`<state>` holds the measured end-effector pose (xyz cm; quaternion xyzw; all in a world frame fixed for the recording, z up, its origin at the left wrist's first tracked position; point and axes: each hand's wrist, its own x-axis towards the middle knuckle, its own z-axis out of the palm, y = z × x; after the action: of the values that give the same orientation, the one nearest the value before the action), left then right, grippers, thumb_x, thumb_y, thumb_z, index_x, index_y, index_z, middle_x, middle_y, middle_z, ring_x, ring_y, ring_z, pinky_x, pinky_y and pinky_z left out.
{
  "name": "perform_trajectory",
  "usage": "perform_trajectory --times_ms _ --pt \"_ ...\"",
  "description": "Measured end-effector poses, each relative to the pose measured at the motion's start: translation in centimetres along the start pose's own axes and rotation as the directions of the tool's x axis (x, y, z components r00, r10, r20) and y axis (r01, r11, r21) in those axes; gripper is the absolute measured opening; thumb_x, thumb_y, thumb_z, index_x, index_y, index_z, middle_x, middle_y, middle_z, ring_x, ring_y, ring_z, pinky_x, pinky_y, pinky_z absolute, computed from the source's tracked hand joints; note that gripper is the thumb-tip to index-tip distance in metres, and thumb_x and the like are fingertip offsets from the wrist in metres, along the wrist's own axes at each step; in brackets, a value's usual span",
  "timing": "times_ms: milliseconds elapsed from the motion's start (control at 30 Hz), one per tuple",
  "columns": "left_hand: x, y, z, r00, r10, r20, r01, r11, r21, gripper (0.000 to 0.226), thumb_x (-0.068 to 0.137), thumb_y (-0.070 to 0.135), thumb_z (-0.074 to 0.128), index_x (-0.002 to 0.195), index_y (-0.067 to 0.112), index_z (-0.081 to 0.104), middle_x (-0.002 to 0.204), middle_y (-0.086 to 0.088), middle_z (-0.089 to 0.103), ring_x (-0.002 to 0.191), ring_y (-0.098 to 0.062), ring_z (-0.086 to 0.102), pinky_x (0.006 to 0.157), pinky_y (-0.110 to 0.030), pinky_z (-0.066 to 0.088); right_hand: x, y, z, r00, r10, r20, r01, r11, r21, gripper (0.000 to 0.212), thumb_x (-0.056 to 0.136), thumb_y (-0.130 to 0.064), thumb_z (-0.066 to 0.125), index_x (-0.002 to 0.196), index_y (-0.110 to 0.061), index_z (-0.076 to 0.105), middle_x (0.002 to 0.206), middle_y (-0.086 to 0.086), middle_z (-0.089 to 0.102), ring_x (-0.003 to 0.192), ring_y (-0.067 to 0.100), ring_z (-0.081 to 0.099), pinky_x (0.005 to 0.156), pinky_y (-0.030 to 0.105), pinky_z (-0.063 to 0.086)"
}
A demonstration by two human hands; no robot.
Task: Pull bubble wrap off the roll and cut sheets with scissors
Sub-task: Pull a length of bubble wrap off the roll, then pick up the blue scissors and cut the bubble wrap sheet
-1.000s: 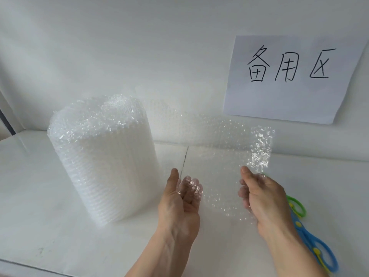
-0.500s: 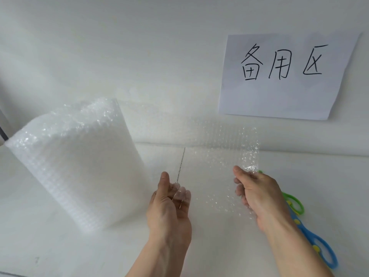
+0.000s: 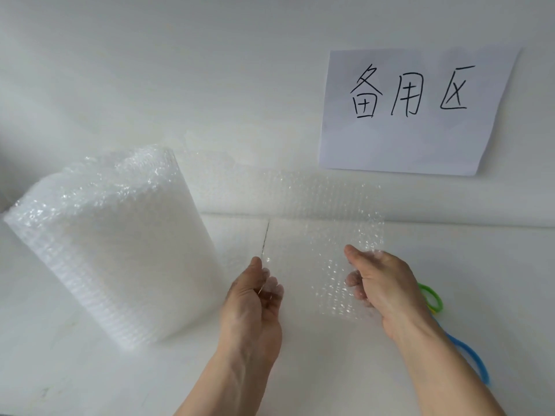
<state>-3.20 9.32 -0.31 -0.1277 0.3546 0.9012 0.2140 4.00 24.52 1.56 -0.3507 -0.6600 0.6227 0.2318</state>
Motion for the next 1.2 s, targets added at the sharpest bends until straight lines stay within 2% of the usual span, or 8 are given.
perform_trajectory --times_ms 167,300,433,567,700,833,967,1200 --pt "-0.2 -0.2 0.5 0.997 0.053 -0.063 -0.039 0.977 0.208 0.012 0.086 0.024 0.073 0.086 0.016 0.065 0.069 0.005 0.052 0.051 -0.008 0.041 0.048 -0.020 0.033 -0.6 0.3 -1.3 0.999 -0.041 0.004 0.041 0.998 -0.055 0.034 0.088 -0.041 0.067 0.101 -0.010 0.063 0.059 0.006 0.065 0.047 0.019 0.053 0.049 0.029 0.045" --pt "-0.1 -0.1 0.5 0.997 0.021 -0.069 -0.009 0.983 0.181 0.011 0.089 0.019 0.070 0.088 0.015 0.060 0.066 0.003 0.048 0.044 -0.006 0.038 0.037 -0.017 0.031 -0.9 0.6 -2.7 0.998 -0.061 -0.024 0.056 0.981 -0.188 0.046 0.082 -0.054 0.066 0.101 -0.012 0.062 0.058 0.003 0.068 0.052 0.022 0.059 0.065 0.042 0.055" --pt "0.3 0.1 0.5 0.998 0.013 -0.056 -0.006 0.991 0.134 0.011 0.091 0.018 0.068 0.087 0.013 0.059 0.063 0.003 0.047 0.043 -0.005 0.043 0.037 -0.016 0.036 -1.6 1.0 -4.9 0.992 -0.109 -0.066 0.075 0.916 -0.393 0.067 0.061 -0.079 0.056 0.098 -0.023 0.065 0.091 -0.002 0.073 0.086 0.023 0.070 0.081 0.043 0.057" --pt "0.2 -0.1 0.7 0.997 0.024 -0.068 -0.017 0.995 0.099 0.013 0.089 0.016 0.070 0.083 0.012 0.060 0.063 0.001 0.049 0.046 -0.008 0.048 0.044 -0.016 0.046 -2.8 1.1 -7.5 0.989 -0.131 -0.067 0.078 0.853 -0.516 0.041 0.077 -0.063 0.065 0.090 -0.024 0.067 0.089 -0.006 0.069 0.084 0.019 0.066 0.077 0.034 0.051" --pt "0.0 -0.3 0.8 0.997 0.036 -0.074 -0.032 0.998 0.062 0.011 0.088 0.012 0.071 0.084 0.008 0.062 0.062 0.000 0.050 0.041 -0.007 0.052 0.047 -0.018 0.050 -3.7 1.0 -9.6 0.993 -0.102 -0.056 0.047 0.792 -0.608 0.023 0.081 -0.047 0.071 0.083 -0.025 0.067 0.084 -0.008 0.068 0.081 0.017 0.065 0.070 0.032 0.049" --pt "-0.2 -0.5 0.8 0.997 0.052 -0.063 -0.047 0.995 0.090 0.010 0.089 0.013 0.070 0.086 0.008 0.063 0.064 -0.001 0.050 0.046 -0.009 0.053 0.051 -0.019 0.052 -4.3 1.7 -11.3 0.998 -0.048 -0.045 -0.001 0.671 -0.741 0.025 0.079 -0.044 0.073 0.079 -0.021 0.062 0.081 -0.003 0.067 0.077 0.019 0.066 0.073 0.037 0.054" --pt "-0.1 -0.5 0.7 0.997 0.058 -0.060 -0.052 0.994 0.101 0.009 0.088 0.013 0.071 0.087 0.008 0.064 0.066 -0.001 0.050 0.050 -0.010 0.054 0.053 -0.019 0.053 -5.1 2.2 -12.0 0.999 -0.032 -0.022 -0.002 0.521 -0.854 0.025 0.078 -0.046 0.072 0.083 -0.025 0.059 0.090 -0.006 0.057 0.082 0.017 0.060 0.075 0.033 0.050" --pt "-0.2 -0.6 0.6 0.998 0.058 -0.029 -0.054 0.993 0.102 0.008 0.089 0.013 0.069 0.092 0.007 0.064 0.068 -0.002 0.049 0.054 -0.011 0.054 0.055 -0.020 0.054 -5.6 2.2 -11.7 1.000 -0.022 0.016 0.024 0.476 -0.879 0.028 0.081 -0.043 0.072 0.104 -0.031 0.062 0.097 -0.005 0.045 0.088 0.019 0.057 0.074 0.028 0.045"
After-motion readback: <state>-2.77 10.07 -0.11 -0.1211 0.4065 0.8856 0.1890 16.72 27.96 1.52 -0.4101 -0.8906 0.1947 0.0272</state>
